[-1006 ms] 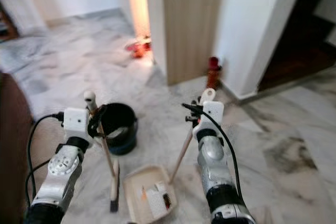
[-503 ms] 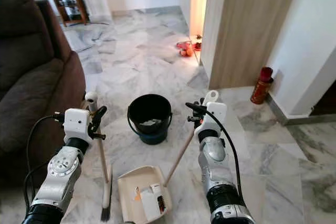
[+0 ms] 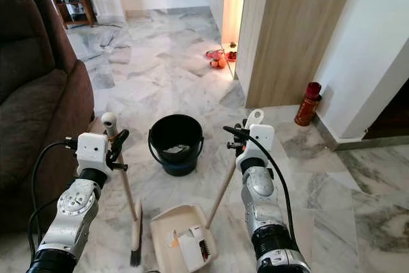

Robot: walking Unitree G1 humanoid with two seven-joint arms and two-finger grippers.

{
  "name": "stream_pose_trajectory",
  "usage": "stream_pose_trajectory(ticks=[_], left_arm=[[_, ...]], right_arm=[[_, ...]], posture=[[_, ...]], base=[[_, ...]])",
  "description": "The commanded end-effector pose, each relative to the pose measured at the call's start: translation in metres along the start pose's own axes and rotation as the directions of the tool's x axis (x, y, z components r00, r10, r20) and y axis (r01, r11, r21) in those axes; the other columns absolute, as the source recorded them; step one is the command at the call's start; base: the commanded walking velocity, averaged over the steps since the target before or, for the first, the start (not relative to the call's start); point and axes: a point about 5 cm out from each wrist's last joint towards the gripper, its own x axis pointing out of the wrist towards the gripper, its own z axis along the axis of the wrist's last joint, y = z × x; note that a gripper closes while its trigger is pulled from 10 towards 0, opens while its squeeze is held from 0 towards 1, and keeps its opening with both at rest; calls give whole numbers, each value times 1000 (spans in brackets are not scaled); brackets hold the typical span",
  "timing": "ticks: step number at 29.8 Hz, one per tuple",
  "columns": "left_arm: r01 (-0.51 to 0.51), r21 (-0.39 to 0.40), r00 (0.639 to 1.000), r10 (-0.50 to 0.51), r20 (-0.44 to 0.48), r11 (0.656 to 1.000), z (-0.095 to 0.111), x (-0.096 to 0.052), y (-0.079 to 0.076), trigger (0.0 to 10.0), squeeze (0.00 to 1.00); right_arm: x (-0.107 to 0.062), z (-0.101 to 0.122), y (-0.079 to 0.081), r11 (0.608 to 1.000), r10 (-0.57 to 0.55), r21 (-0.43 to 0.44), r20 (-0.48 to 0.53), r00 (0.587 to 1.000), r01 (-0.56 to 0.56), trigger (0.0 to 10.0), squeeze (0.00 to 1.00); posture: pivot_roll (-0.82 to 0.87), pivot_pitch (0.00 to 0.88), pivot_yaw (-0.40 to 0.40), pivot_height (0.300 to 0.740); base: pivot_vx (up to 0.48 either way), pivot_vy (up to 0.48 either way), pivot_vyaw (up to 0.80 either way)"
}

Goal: Sweep floor

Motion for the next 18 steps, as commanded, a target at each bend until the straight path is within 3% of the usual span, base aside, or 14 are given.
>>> stream_pose_trajectory(ticks=[1,18], left_arm=[[-10,13,999,9,36,1000,9,5,3,10000,0],[-7,17,999,6,32,1000,9,5,2,10000,0]], right_arm=[[5,11,3,1000,5,14,44,999,-6,10000,0],[5,11,5,1000,11,13,39,999,-12,10000,0]], posture=[[118,0,22,740],[120,0,24,740]], base=[[326,0,0],[351,0,0]])
